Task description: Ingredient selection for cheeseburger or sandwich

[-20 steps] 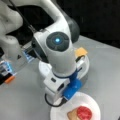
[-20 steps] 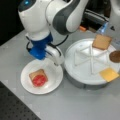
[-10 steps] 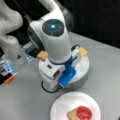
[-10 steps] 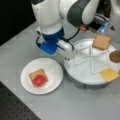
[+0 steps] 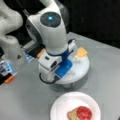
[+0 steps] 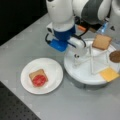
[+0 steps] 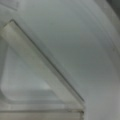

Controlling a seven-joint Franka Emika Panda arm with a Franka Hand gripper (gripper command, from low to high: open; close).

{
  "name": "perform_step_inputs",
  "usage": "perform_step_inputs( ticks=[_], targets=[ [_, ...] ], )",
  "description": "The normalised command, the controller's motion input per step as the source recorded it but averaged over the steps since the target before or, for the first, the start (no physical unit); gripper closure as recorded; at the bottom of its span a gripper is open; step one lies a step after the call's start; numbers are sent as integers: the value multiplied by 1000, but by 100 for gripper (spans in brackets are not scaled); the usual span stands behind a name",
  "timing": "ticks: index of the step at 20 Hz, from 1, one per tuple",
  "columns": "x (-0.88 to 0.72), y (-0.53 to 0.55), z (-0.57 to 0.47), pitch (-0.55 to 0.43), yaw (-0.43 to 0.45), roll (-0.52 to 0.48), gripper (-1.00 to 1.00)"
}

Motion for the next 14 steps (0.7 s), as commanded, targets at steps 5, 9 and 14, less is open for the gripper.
perform_step_inputs(
  ticks=[5,9,14],
  targets=[
    [-437,300,-74,-191,-138,-104,-100],
    [-361,277,-79,-182,-129,-61,-100],
    [-308,269,-122,-158,-26,-39,-100]
  ],
)
